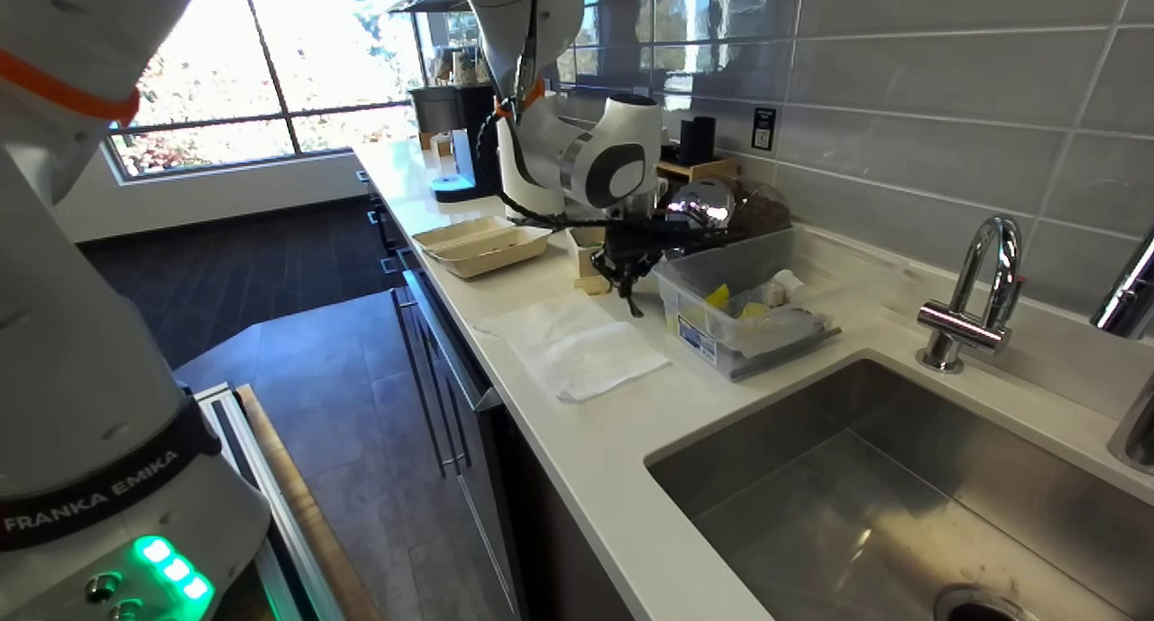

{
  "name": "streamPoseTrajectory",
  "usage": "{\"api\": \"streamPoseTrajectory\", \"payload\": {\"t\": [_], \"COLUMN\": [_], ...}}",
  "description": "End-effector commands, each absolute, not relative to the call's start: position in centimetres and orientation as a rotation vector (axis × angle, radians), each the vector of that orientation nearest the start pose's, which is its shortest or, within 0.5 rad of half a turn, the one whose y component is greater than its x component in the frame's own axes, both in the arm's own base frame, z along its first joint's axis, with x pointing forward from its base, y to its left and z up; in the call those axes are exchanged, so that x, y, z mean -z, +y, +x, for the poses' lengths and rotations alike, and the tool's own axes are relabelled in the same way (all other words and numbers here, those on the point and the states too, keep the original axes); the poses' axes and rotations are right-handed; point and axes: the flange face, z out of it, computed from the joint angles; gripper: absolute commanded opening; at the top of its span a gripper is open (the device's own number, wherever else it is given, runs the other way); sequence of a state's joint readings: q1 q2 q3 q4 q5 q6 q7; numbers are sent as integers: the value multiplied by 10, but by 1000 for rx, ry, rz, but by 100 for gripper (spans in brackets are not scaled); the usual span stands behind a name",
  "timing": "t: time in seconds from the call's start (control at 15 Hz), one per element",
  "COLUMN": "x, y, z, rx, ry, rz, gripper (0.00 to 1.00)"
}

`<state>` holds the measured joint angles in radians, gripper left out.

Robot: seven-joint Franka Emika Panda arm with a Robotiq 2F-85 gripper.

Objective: Put the spoon onto the paper towel

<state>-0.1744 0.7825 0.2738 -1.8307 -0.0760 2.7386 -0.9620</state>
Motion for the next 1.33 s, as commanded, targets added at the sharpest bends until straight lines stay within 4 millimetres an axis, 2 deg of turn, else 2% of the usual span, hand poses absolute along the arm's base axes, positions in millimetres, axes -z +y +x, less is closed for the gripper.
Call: {"api": "streamPoseTrajectory", "payload": {"t": [0.0, 0.33, 0.6, 0.87, 1.27], "x": [-136, -170, -199, -214, -224], "y": [57, 53, 45, 40, 32], "z": [644, 646, 630, 600, 558], "rx": [266, 309, 245, 158, 86], "ry": [-1460, -1348, -1136, -1189, -1434], "rz": [-2662, -2735, -2812, -2754, -2544], "gripper": [2, 2, 2, 2, 2]}}
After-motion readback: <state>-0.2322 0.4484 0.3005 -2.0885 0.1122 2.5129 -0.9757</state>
